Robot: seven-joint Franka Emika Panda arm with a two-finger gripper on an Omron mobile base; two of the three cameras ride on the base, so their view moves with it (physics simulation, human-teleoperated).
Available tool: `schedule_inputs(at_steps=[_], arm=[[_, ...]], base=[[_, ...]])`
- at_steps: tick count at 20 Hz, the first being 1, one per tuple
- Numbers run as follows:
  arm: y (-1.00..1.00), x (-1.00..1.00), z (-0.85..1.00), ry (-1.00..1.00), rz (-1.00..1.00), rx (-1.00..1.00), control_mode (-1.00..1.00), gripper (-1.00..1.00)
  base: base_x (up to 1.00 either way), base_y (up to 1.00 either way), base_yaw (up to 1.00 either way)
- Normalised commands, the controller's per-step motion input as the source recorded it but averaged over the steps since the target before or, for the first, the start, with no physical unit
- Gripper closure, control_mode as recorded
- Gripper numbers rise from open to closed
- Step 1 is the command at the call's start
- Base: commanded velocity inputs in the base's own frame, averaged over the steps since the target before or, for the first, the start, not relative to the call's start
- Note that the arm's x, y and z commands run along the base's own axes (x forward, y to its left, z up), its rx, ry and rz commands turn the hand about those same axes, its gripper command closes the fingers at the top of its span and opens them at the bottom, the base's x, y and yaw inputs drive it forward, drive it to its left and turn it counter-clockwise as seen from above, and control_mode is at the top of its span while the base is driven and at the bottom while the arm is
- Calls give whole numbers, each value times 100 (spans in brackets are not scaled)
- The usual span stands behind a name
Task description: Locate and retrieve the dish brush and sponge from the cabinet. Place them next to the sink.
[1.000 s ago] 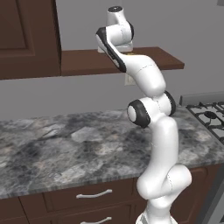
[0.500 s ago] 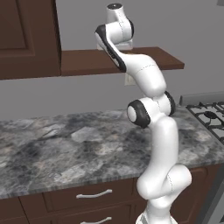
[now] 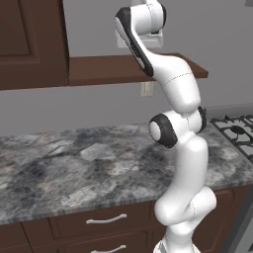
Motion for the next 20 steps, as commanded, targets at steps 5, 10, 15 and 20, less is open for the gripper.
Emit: schedule_inputs(at_steps=[5, 10, 15, 20], arm=[[-31, -100, 4, 10, 3, 0, -100, 100], [-28, -100, 0, 14, 3, 0, -100, 100], [-25, -99, -10, 18, 4, 0, -100, 100], [-4, -68, -28, 47, 6, -7, -100, 100]], base=[[0, 0, 0], [0, 0, 0], [0, 0, 0], [0, 0, 0]])
